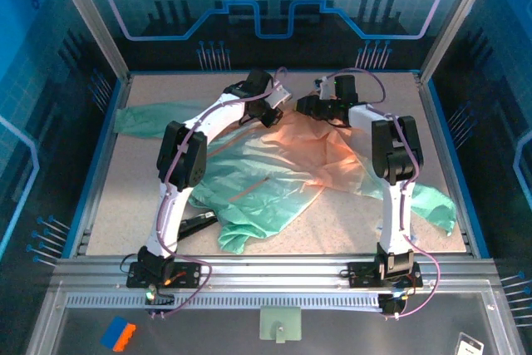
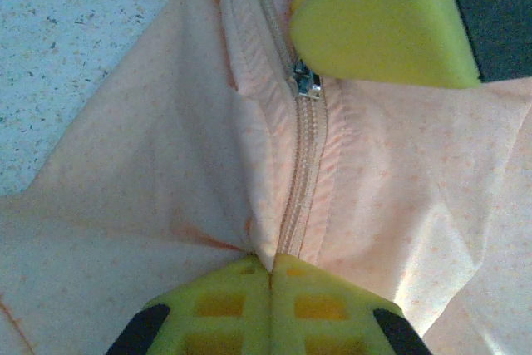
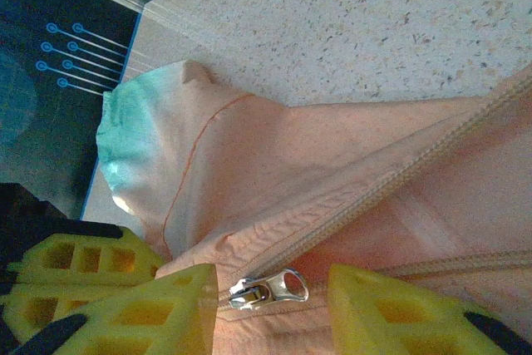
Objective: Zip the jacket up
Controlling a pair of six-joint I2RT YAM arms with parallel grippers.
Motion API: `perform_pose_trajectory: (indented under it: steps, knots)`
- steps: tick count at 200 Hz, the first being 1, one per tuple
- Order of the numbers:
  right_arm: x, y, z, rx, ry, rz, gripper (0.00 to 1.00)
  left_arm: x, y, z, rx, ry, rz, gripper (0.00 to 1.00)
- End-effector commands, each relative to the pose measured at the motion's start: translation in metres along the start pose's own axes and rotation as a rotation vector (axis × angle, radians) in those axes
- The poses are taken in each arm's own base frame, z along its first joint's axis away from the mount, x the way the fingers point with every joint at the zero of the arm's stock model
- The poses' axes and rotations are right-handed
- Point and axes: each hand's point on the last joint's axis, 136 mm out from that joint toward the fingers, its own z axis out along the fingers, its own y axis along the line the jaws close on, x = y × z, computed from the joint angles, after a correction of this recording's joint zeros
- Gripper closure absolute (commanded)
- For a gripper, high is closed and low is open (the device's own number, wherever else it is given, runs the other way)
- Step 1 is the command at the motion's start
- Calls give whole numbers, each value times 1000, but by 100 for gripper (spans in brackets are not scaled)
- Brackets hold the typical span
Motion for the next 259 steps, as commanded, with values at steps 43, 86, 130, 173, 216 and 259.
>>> perform_pose_trajectory:
  steps: [43, 86, 130, 173, 216, 259]
  knots:
    - [-6, 6, 1, -87, -7, 0, 61, -18, -6, -19, 16, -57, 36, 100]
    - [-5, 4, 3, -87, -12, 10, 67, -17, -3, -18, 7, -52, 35, 100]
    - [-5, 3, 1, -78, -21, 10, 78, -16, -3, -17, 6, -49, 35, 100]
    - [-2, 2, 3, -59, -18, 0, 85, -16, -3, -18, 5, -50, 32, 100]
    - [2, -9, 5, 26, -15, -20, 100, -16, -3, -20, 5, -49, 29, 100]
    - [-8, -22, 0, 133, -35, -84, 100, -14, -1, -23, 0, -46, 21, 100]
